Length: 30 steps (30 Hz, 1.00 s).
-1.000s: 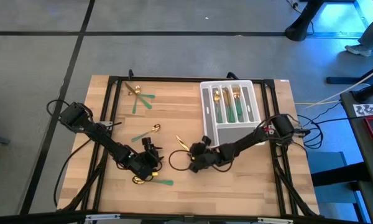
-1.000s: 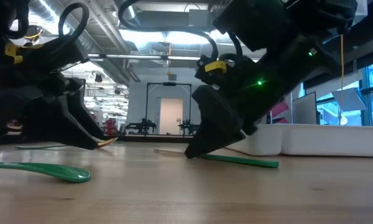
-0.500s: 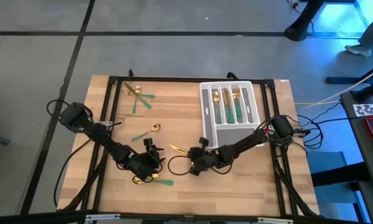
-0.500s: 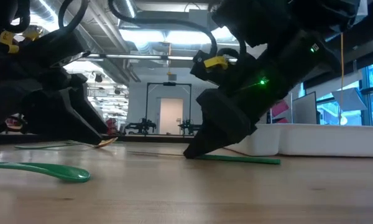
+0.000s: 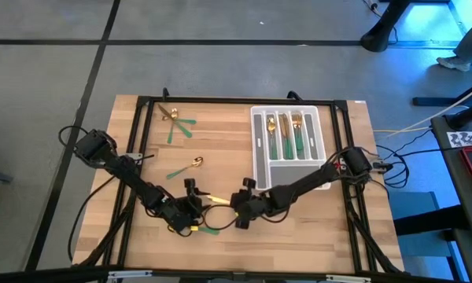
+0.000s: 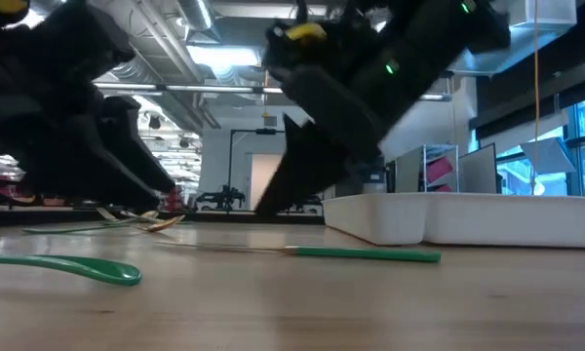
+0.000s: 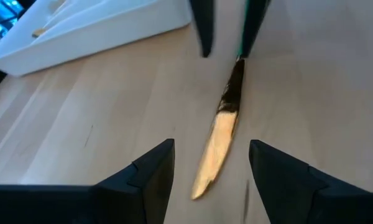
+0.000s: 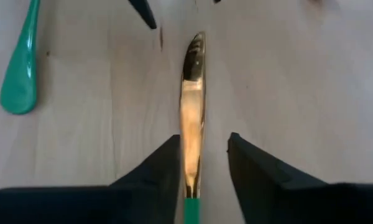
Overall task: Sort silverware
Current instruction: Put the green knife into the silverware tray
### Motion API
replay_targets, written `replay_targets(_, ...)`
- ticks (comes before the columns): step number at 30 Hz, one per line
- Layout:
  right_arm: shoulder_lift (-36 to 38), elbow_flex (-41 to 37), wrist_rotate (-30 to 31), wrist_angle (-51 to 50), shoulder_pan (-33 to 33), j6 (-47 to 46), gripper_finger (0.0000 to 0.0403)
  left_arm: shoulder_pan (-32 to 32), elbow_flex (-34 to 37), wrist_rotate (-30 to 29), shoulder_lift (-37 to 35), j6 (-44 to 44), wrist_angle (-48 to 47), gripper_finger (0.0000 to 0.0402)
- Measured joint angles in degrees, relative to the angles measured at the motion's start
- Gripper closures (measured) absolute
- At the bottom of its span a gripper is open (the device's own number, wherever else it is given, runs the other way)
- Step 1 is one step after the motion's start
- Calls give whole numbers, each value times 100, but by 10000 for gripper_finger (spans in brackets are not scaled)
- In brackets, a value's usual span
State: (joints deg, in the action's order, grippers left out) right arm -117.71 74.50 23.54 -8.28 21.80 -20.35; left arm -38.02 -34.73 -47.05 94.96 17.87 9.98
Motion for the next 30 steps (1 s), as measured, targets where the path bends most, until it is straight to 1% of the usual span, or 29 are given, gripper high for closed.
replay_targets(3, 3, 489, -44, -820, 5, 99, 231, -32, -16, 80, 0, -76, 37, 204)
replay_targets(5, 11, 800, 11, -1575, 79, -52, 219, -35, -16, 164, 0, -38, 34, 204)
replay_targets(6, 17, 918, 141, -2007, 135, -156, 217, -32, -16, 190, 1, 11, 34, 204)
replay_targets(8, 17, 1057, 441, -2825, 307, -392, 219, -29, -16, 194, 4, 144, 31, 204)
replay_targets(9, 17, 1094, 498, -3219, 386, -588, 223, -29, -16, 193, 4, 203, 30, 204)
replay_targets(12, 34, 1104, 345, -4208, 611, -1331, 243, -29, -12, 195, 7, 386, 15, 204)
replay_targets(14, 39, 1098, 239, -4700, 762, -1744, 258, -25, 17, 195, 7, 435, 31, 204)
replay_targets(19, 46, 946, 259, -5257, 907, -2195, 286, 34, 125, 195, 9, 491, 22, 204)
replay_targets(23, 50, 639, 305, -5525, 672, -2473, 295, 102, 154, 195, 15, 571, 7, 204)
replay_targets(30, 55, 314, 435, -5499, 322, -2515, 297, 111, 154, 193, 15, 575, 2, 204)
